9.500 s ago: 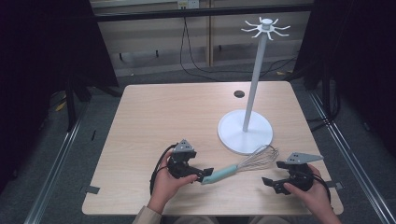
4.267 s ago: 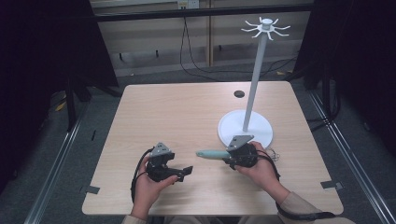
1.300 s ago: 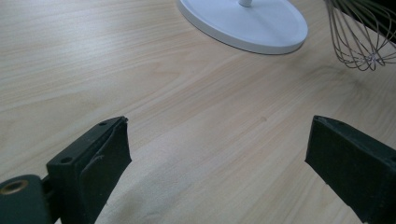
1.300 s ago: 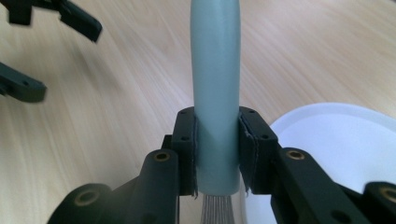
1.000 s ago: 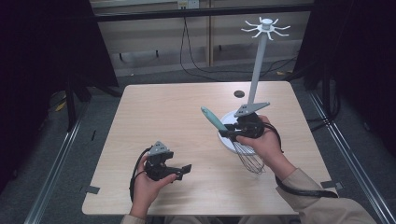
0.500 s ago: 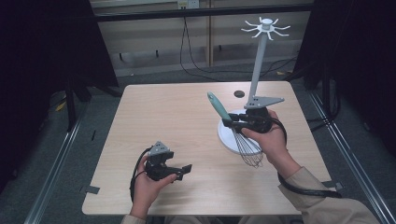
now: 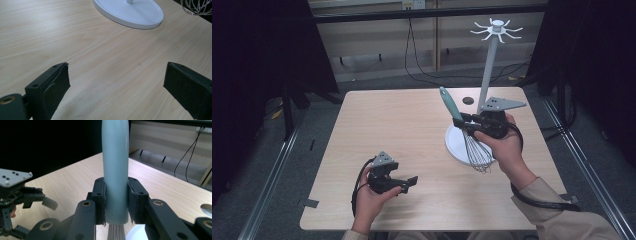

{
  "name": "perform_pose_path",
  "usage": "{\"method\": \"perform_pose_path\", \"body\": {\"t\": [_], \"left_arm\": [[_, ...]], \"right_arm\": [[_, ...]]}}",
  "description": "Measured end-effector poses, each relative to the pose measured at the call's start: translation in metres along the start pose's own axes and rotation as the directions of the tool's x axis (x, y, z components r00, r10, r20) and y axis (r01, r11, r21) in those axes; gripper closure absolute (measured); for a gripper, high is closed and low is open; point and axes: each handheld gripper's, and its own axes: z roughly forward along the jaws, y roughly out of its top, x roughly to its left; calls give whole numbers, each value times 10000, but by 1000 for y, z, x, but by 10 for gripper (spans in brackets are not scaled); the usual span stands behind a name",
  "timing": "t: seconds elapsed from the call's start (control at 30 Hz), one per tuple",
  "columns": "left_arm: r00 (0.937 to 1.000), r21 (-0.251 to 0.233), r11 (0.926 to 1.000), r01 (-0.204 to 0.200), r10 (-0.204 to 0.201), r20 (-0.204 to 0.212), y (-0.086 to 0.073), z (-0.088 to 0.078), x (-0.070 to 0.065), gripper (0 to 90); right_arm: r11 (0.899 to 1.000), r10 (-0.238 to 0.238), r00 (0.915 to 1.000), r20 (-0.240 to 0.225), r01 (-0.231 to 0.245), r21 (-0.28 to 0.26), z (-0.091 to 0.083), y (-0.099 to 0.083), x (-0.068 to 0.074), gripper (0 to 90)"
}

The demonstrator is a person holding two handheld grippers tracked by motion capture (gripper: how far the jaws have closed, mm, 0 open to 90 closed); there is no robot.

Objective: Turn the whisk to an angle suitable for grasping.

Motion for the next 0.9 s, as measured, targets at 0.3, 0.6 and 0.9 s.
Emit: {"method": "perform_pose_path", "body": {"t": [0.3, 0.6, 0.9], "left_arm": [[10000, -8, 10000, -2, 2, 0, 0, 0, 0, 61], [10000, -7, 10000, 4, -4, -14, 0, 1, -1, 61], [10000, 12, 10000, -27, 27, -32, 0, 1, -1, 62]], "right_arm": [[9986, 115, 9998, 150, -107, -511, -6, 9, -2, 704], [9933, 122, 9982, 588, -53, -1157, -15, 19, -5, 704], [9879, -6, 9953, 964, 156, -1543, -28, 28, -4, 704]]}}
